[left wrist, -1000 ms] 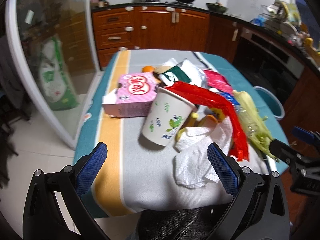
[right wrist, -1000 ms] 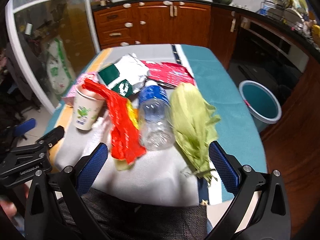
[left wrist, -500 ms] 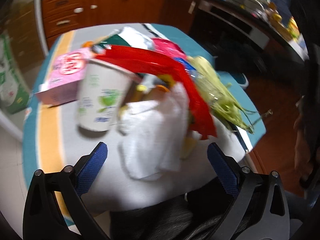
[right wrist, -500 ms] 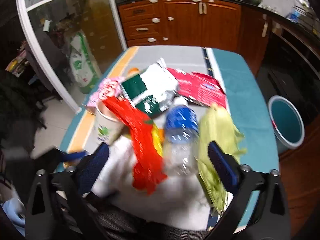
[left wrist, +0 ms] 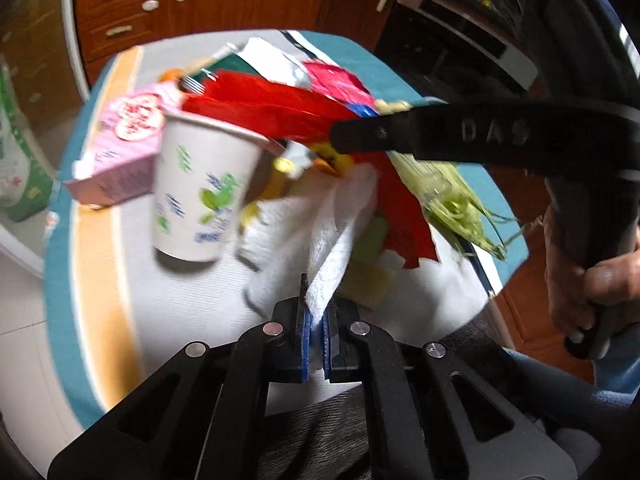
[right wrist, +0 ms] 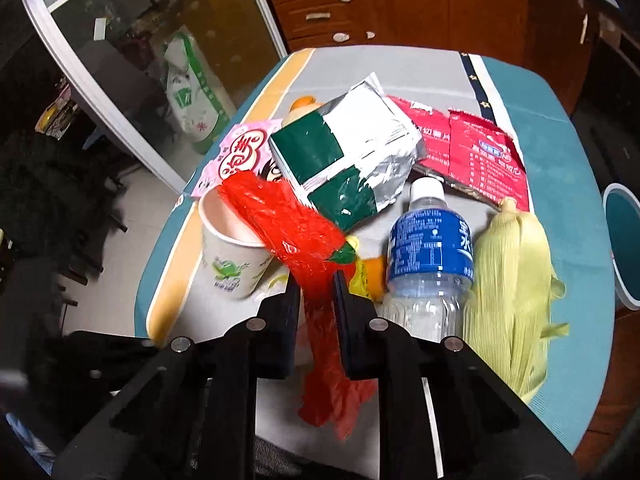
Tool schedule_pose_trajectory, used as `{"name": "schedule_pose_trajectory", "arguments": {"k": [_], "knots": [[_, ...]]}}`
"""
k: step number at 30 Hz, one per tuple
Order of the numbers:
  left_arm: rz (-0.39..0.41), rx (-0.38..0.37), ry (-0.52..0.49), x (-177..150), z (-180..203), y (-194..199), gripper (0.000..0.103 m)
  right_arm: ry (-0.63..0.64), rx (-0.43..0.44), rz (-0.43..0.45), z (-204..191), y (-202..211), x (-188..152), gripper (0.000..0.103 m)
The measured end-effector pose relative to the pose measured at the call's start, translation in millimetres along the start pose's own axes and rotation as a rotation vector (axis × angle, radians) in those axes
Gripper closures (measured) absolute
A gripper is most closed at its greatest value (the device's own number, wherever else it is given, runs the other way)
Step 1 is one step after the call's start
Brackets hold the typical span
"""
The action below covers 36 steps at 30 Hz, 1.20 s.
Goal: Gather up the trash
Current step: 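Grasp the white tissue with the left tool while the right tool grasps the red plastic bag, then carry tissue and red bag over the teal bin and open both tools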
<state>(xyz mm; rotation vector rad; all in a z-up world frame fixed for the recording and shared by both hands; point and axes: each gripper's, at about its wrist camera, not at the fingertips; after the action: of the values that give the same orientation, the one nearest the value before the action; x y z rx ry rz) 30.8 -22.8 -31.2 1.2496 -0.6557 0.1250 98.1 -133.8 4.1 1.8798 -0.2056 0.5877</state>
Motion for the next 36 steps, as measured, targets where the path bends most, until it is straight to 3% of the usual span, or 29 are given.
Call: {"name": "schedule_pose_trajectory", "arguments": {"k": [4, 11, 20, 23, 28, 32, 36], "knots": [[0.033, 0.043, 0.016, 10.8, -6.3, 22.5, 0.098, -0.002, 0.039, 0.056, 2.9, 22.5, 6.1, 0.091], [0.148, 0.105, -0.048, 48.5, 4.7, 71.7, 0.099, -0.059, 0.066, 0.183, 30.7, 74.9, 27.5, 0.092], [0.254, 0.144, -0.199, 125.9, 50.5, 103.5, 0.099, -0.199, 0.009, 0.295, 111.5, 121.8, 39.9, 0.092], [0.258, 0.111, -0.254, 162.5, 79.1, 92.3, 0.098, -0.259, -0.047, 0.338, 153.6, 141.4, 39.2, 0.092], [0.232, -0.004, -0.346, 221.2, 148.8, 52.2, 0.098, -0.370, -0.149, 0.370, 229.9, 166.7, 26.3, 0.092], [0.185, -0.104, -0.407, 260.4, 210.5, -0.7, 0.098, -0.495, -0.221, 0.351, 306.5, 169.3, 15.0, 0.091], [0.107, -0.161, -0.458, 295.4, 266.8, -79.9, 0.098, -0.604, -0.255, 0.305, 378.7, 153.1, 13.2, 0.091]]}}
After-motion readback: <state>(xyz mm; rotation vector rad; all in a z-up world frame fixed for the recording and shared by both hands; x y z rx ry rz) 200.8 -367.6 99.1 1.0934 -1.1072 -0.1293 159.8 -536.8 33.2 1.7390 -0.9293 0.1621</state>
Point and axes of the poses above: each gripper's, at about its wrist camera, not at the fingertips, and y roughly against the way its jaws point, z to its right, x to its top, and after that the axes turned 5 degrees about -y, right-handed
